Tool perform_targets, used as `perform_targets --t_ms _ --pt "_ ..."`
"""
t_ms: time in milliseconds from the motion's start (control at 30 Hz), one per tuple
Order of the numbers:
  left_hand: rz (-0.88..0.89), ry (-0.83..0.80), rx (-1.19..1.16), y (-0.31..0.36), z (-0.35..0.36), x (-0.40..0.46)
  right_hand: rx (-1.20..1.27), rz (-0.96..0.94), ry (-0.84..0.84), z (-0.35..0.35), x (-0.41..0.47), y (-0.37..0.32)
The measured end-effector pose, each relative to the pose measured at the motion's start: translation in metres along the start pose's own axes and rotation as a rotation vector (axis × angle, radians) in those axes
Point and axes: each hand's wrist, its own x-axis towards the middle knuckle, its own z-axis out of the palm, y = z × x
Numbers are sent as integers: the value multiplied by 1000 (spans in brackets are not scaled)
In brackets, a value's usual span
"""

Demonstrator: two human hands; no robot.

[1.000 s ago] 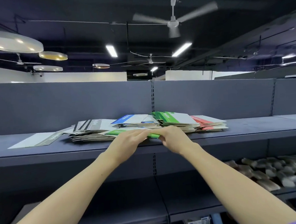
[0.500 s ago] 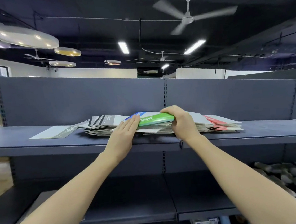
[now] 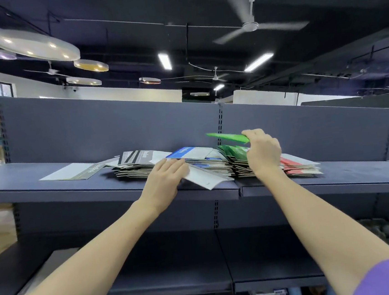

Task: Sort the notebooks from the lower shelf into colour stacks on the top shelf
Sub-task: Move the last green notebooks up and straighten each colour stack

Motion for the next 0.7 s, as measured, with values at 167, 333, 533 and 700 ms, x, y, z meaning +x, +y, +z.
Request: perform_targets --t_ms 167,333,533,700 --pt "1 -4 -54 3 9 13 -310 44 -528 21 -6 15" --pt "13 -36 -68 2 12 24 -176 72 -638 10 -2 10" --pt "28 -11 -36 3 13 36 378 -162 -588 -11 -12 -28" --pt "52 16 -11 -6 8 45 497 -205 -871 -4 -20 -44"
